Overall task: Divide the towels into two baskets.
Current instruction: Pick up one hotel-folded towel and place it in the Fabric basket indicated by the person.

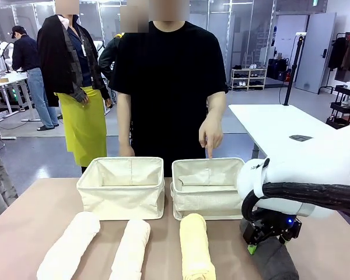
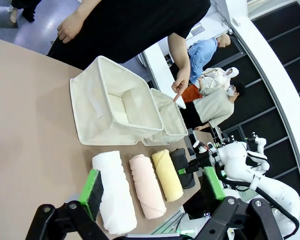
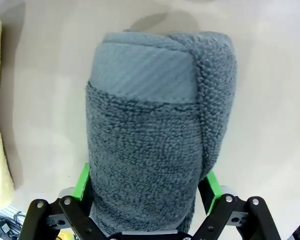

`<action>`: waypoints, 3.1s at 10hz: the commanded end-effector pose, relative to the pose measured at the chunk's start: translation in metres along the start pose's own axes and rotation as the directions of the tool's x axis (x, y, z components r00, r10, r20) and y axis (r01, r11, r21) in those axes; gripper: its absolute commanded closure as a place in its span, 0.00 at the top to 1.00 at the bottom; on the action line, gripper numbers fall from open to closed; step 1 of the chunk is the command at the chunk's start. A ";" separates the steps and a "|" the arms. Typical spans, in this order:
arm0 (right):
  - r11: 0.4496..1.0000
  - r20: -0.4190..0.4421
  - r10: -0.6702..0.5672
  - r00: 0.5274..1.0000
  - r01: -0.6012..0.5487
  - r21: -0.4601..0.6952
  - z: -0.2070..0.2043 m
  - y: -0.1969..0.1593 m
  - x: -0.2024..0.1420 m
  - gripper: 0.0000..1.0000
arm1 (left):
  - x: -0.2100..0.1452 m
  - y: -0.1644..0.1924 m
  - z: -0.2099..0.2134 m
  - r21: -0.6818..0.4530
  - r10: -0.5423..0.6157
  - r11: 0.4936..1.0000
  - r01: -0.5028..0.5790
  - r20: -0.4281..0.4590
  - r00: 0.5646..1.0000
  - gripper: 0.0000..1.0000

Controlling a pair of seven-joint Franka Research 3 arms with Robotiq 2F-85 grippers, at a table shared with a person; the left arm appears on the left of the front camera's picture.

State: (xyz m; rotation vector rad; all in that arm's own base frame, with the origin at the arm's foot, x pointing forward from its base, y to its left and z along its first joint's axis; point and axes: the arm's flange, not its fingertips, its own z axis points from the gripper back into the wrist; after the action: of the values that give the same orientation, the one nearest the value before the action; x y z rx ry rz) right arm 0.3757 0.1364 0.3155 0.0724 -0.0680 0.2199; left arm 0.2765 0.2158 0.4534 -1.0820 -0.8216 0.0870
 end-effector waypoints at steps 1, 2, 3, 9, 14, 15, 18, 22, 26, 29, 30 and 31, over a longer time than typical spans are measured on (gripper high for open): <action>1.000 0.034 0.005 0.999 -0.005 -0.005 -0.021 -0.013 -0.037 0.89 | 0.000 0.000 0.002 -0.005 -0.001 1.000 0.001 0.005 1.000 1.00; 1.000 0.035 0.001 0.999 -0.001 -0.005 -0.020 -0.014 -0.037 0.81 | 0.000 0.000 0.002 -0.005 -0.001 1.000 0.001 0.005 1.000 1.00; 1.000 0.034 0.001 0.999 -0.001 -0.003 -0.018 -0.015 -0.038 0.70 | 0.000 0.000 0.002 -0.005 -0.001 1.000 0.001 0.005 1.000 1.00; 0.987 0.034 0.144 0.989 -0.146 0.067 0.066 -0.010 -0.048 0.42 | 0.000 0.000 0.002 -0.005 -0.001 1.000 0.001 0.005 1.000 1.00; 0.777 0.000 0.618 0.786 -0.611 0.154 0.162 0.030 -0.049 0.42 | 0.000 0.000 0.002 -0.005 -0.001 1.000 0.001 0.005 1.000 1.00; 0.765 -0.002 0.636 0.772 -0.630 0.132 0.165 0.035 -0.047 0.42 | 0.000 0.000 0.002 -0.005 -0.001 1.000 0.001 0.005 1.000 1.00; 0.755 0.002 0.647 0.762 -0.641 0.138 0.161 0.034 -0.045 0.42 | 0.000 0.000 0.002 -0.005 -0.001 1.000 0.001 0.005 1.000 1.00; 0.736 0.012 0.666 0.746 -0.659 0.157 0.160 0.033 -0.048 0.42 | 0.000 0.000 0.002 -0.005 -0.001 1.000 0.001 0.005 1.000 1.00; 0.342 -0.049 0.938 0.342 -0.940 -0.019 0.195 0.056 0.055 0.42 | 0.000 0.000 0.002 -0.005 -0.001 1.000 0.001 0.005 1.000 1.00; 0.090 -0.057 0.994 0.092 -0.995 -0.034 0.189 0.078 0.134 0.42 | 0.000 0.000 0.002 -0.005 -0.001 1.000 0.001 0.005 1.000 1.00; 0.029 -0.068 0.997 0.033 -0.998 -0.054 0.183 0.083 0.160 0.42 | 0.000 0.000 0.002 -0.005 -0.001 1.000 0.001 0.005 1.000 1.00; -0.013 -0.061 0.998 -0.010 -0.999 -0.048 0.173 0.091 0.191 0.42 | 0.000 0.000 0.002 -0.005 -0.001 1.000 0.001 0.005 1.000 1.00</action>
State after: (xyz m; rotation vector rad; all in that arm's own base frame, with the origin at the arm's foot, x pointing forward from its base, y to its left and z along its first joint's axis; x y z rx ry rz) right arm 0.5068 0.2438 0.5057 -0.0675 -0.1077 1.7388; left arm 0.2769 0.2155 0.4530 -1.0825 -0.8201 0.0871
